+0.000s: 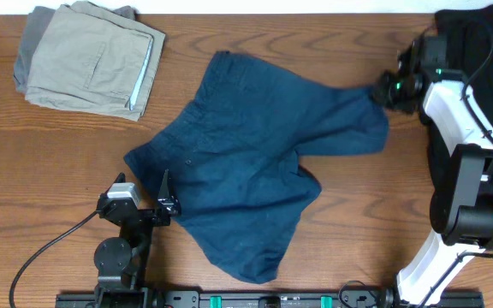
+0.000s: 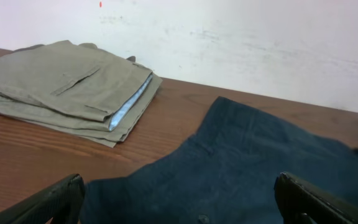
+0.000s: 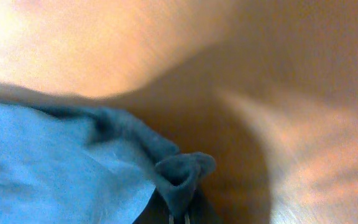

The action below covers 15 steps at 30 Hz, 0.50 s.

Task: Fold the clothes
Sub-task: 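Grasp the shorts' right edge and pull it rightward to spread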

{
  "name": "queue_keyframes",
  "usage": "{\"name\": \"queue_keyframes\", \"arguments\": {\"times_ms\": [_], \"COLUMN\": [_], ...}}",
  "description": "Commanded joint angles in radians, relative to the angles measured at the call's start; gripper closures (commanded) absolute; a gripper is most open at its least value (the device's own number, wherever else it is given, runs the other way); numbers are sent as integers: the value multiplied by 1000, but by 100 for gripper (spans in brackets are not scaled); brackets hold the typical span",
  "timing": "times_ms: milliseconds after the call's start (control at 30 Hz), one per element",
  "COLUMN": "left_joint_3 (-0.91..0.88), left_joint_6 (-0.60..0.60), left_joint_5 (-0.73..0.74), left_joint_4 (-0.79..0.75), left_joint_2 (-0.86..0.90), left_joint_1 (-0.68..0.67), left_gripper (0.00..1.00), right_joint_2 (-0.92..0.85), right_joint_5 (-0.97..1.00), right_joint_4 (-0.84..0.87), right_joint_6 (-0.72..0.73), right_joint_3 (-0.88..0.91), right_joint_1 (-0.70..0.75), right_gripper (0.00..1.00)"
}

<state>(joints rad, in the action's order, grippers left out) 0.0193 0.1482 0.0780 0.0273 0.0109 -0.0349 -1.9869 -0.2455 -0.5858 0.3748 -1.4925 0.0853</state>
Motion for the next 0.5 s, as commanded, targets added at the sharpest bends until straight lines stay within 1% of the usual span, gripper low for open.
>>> {"name": "queue_keyframes", "arguments": {"times_ms": [0, 67, 133, 233, 267, 300, 333, 367, 467], "left_joint_3": [-15, -15, -15, -15, -15, -15, -15, -15, -15], "left_joint_6": [-17, -17, -17, -17, -17, -17, -17, -17, -17], "left_joint_5": [11, 11, 11, 11, 11, 11, 11, 11, 11], "left_joint_4": [35, 35, 35, 35, 35, 35, 35, 35, 35], "left_joint_2": [-7, -7, -7, -7, -7, -7, -7, -7, -7], "left_joint_1": [-4, -4, -4, -4, -4, -4, -4, -4, -4], "left_gripper": [2, 2, 2, 2, 2, 2, 2, 2, 2], "right_joint_2": [5, 5, 5, 5, 5, 5, 5, 5, 5], "right_joint_5": [-21, -15, 4, 52, 66, 80, 85, 85, 85], "right_joint_4": [9, 11, 12, 12, 12, 11, 10, 10, -24], "right_joint_6": [21, 21, 21, 21, 21, 21, 20, 20, 19], "right_joint_3": [-121, -184, -233, -286, -298, -305, -309, -309, -309], "right_joint_1": [-37, -56, -72, -92, -97, -101, -104, -105, -105], "right_gripper": [99, 99, 95, 79, 71, 52, 9, 1, 1]}}
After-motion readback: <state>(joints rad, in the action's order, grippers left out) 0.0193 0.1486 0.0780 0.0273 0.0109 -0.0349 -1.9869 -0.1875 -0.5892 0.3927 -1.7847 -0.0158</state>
